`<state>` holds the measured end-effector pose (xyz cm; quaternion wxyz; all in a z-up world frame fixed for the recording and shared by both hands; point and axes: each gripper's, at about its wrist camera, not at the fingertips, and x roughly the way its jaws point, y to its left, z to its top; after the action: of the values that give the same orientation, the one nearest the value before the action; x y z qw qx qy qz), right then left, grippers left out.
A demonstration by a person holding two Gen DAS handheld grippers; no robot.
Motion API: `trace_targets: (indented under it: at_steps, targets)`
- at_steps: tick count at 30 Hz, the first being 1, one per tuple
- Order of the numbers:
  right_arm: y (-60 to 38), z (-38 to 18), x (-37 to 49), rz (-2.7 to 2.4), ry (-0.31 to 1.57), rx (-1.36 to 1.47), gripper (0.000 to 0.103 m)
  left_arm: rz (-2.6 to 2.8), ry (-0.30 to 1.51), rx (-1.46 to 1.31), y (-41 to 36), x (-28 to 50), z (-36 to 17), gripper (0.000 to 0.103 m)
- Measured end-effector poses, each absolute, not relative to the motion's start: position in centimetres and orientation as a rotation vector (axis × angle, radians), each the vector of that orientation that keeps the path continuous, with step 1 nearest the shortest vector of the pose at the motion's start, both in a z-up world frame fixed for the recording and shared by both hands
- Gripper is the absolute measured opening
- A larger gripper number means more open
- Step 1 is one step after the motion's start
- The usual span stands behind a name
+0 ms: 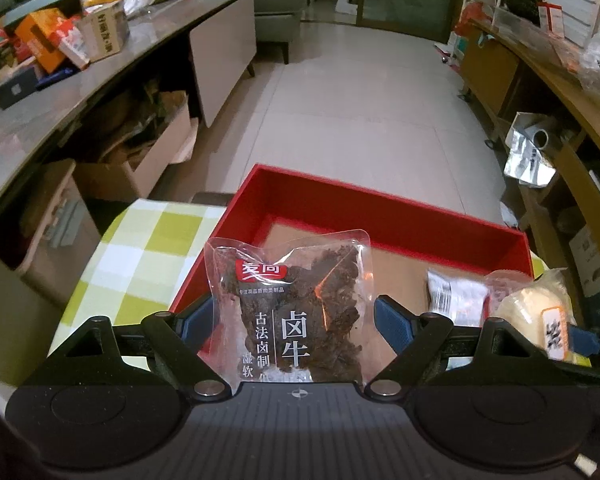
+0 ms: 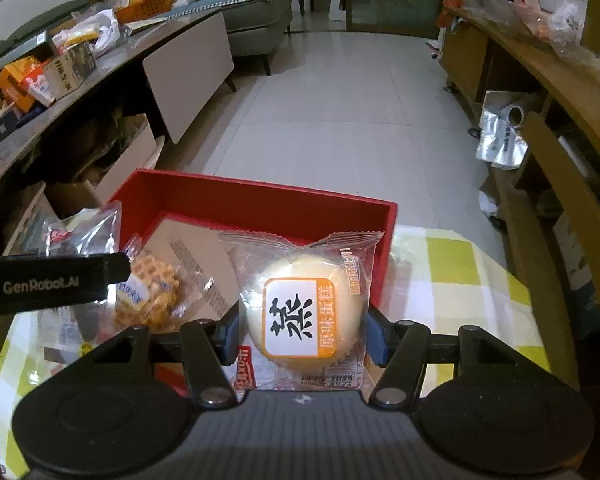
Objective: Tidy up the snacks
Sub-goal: 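Lift both held packs and carry them over the red box, then lower both packs into the red box and open both tools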
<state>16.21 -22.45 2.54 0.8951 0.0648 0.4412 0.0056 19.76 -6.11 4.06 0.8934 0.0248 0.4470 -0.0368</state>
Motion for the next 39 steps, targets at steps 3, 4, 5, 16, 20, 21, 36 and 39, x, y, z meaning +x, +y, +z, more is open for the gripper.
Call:
trace_targets:
  at_steps: [3, 4, 5, 16, 20, 21, 36, 39]
  targets:
    - [-22.1, 1.4, 17.1, 0.025, 0.911, 0.125, 0.065, -0.070, 0.908, 0.066, -6.5, 20.8, 3.7, 0.088]
    - [-21.9, 1.2, 17.4, 0.028, 0.909, 0.118, 0.065, -0.065, 0.906, 0.070, -6.5, 21.2, 3.5, 0.088]
    - [-21.7, 0.9, 17.6, 0.030, 0.904, 0.107, 0.065, -0.063, 0.907, 0.071, -6.5, 21.5, 3.3, 0.088]
    - [-21.4, -0.1, 18.5, 0.045, 0.882, 0.089, 0.071, -0.066, 0.935, 0.070, -6.9, 22.6, 1.8, 0.093]
    - [-21.3, 0.3, 18.4, 0.043, 0.861, 0.087, 0.075, -0.069, 0.932, 0.073, -6.7, 22.4, 1.9, 0.094]
    - [-21.3, 0.5, 18.3, 0.045, 0.853, 0.087, 0.075, -0.065, 0.927, 0.078, -6.7, 22.4, 2.1, 0.094]
    - [-21.9, 1.5, 17.3, 0.023, 0.843, 0.059, 0.076, -0.062, 0.888, 0.081, -6.0, 21.6, 3.6, 0.102]
    - [-21.8, 2.0, 16.7, 0.019, 0.848, 0.043, 0.076, -0.065, 0.907, 0.078, -5.5, 20.9, 3.7, 0.102]
